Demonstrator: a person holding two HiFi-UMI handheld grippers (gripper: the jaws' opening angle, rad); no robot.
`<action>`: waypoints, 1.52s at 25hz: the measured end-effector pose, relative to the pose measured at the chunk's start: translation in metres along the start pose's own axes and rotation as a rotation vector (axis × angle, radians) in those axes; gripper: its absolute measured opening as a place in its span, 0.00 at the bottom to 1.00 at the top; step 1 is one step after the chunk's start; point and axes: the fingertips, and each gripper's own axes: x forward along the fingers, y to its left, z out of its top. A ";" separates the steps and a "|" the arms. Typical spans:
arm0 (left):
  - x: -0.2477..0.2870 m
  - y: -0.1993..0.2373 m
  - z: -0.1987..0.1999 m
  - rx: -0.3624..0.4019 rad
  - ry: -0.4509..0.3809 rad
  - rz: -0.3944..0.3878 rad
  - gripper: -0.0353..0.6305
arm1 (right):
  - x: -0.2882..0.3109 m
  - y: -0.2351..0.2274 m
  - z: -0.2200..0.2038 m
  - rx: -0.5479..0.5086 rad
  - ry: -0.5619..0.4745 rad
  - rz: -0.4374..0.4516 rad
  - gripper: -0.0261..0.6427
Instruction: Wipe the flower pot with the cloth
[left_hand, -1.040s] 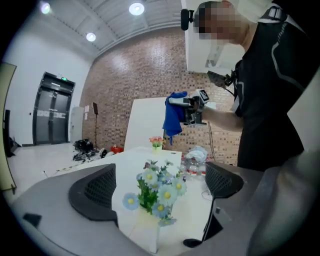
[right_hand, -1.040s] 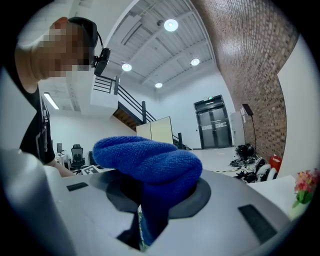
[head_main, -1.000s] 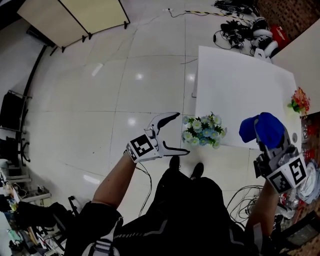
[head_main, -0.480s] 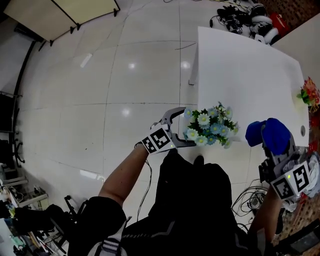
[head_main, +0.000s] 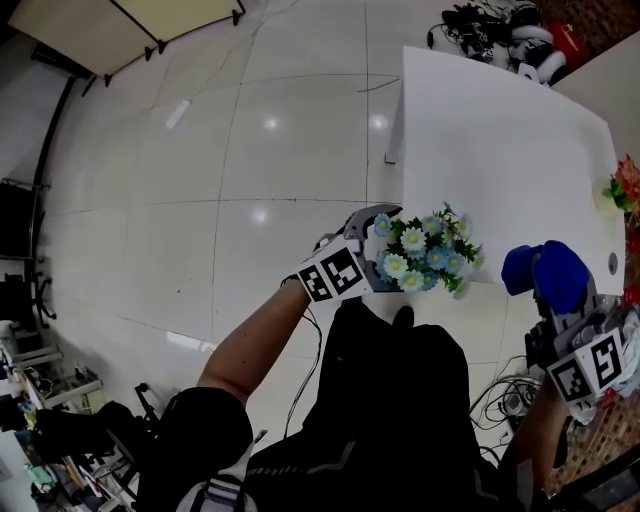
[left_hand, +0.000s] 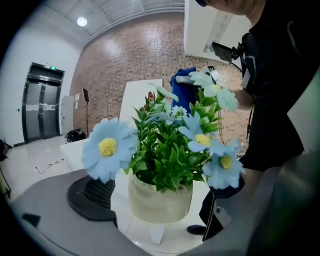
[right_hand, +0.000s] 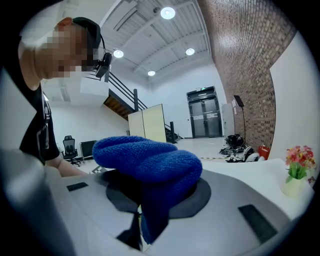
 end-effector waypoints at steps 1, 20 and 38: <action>0.004 -0.001 -0.004 -0.002 0.018 -0.008 0.90 | 0.000 0.001 0.000 0.002 0.000 0.003 0.17; 0.044 0.004 -0.020 0.064 0.094 -0.062 0.90 | 0.007 0.013 -0.022 0.062 0.042 0.015 0.17; 0.034 -0.016 -0.022 0.100 0.055 -0.165 0.86 | 0.009 0.022 -0.018 0.072 0.042 0.004 0.17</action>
